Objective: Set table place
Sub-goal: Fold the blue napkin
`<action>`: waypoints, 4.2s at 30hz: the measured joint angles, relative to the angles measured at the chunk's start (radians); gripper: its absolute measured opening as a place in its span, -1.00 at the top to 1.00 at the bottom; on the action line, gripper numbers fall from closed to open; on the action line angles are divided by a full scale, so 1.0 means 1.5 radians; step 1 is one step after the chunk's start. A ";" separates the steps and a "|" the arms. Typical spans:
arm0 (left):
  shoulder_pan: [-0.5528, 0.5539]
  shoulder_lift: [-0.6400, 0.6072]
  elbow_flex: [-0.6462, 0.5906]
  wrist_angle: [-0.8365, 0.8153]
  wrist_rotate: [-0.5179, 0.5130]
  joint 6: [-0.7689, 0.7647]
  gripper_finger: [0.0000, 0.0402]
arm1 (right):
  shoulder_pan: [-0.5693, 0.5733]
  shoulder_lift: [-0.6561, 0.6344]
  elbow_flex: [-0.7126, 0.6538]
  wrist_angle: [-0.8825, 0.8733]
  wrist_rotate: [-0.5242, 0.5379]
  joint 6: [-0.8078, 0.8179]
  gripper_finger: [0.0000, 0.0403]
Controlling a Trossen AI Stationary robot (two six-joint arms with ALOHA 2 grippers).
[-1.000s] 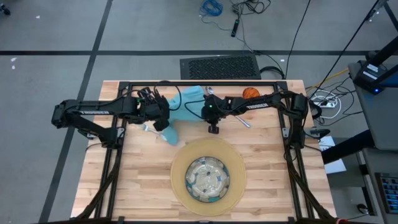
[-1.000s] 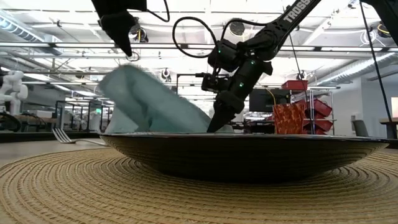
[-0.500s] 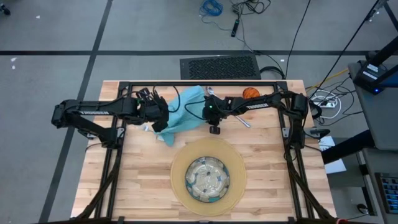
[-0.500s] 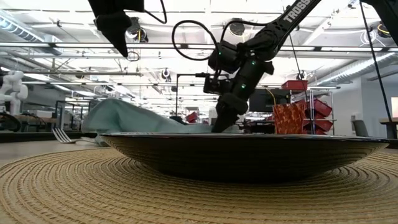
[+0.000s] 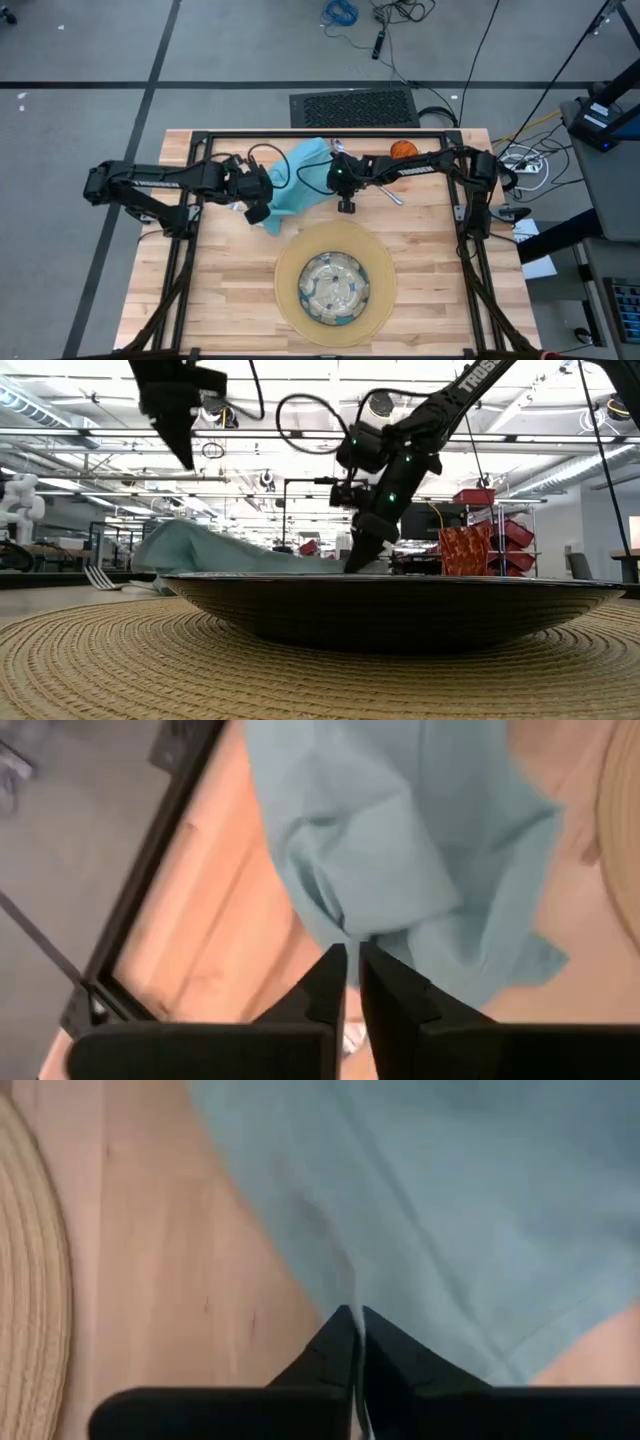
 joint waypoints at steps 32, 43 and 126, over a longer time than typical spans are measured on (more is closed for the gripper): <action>-0.001 0.019 -0.205 0.300 0.012 -0.012 0.09 | -0.082 -0.200 0.081 -0.061 0.035 0.033 1.00; -0.008 -0.049 -0.187 0.287 0.111 -0.013 0.09 | -0.107 -0.200 0.081 -0.057 0.003 0.042 1.00; 0.229 -0.010 0.354 0.054 -0.263 0.479 1.00 | -0.207 -0.200 0.589 -0.366 0.010 -0.021 1.00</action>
